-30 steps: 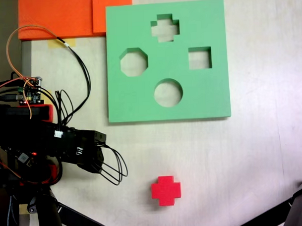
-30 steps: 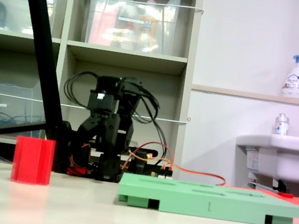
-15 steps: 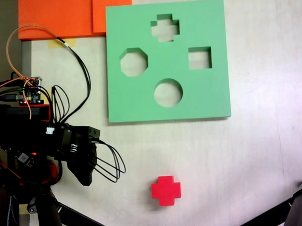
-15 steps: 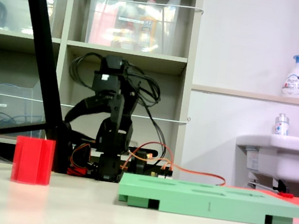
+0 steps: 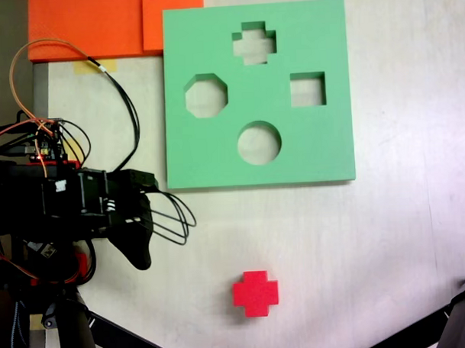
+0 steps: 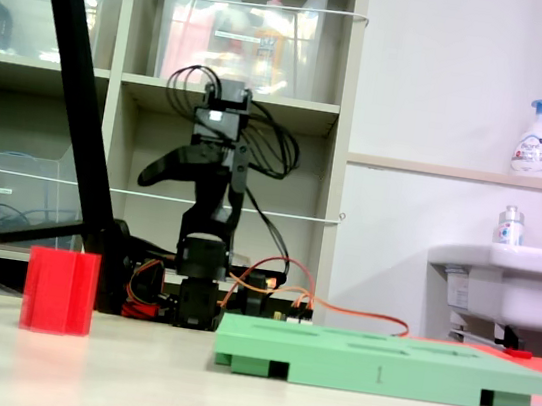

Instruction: Put the cross columnar block into the corresponding hole

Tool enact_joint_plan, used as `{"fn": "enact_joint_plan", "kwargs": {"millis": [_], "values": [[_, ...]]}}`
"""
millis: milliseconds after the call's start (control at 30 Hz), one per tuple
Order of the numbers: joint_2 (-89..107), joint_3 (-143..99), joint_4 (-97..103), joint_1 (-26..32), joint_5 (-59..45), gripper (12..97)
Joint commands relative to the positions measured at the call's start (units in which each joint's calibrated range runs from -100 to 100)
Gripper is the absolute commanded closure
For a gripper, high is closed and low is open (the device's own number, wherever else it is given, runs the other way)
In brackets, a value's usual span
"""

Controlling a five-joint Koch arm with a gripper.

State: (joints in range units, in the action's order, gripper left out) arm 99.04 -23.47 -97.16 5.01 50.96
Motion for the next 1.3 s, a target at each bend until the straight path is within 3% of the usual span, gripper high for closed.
{"fn": "enact_joint_plan", "kwargs": {"millis": [0,200,500,767,867,1267], "values": [[0.96,3.23,-2.84,1.9,2.15,19.7],[0.96,2.93,-2.84,2.49,2.69,19.9],[-1.28,2.53,-2.84,-5.67,-3.27,20.1],[-22.09,14.3,-2.84,-7.03,-3.81,20.4],[-27.81,19.48,-2.84,-7.72,-4.1,26.1],[-50.58,36.23,-2.84,-11.77,-6.84,26.1]]}}
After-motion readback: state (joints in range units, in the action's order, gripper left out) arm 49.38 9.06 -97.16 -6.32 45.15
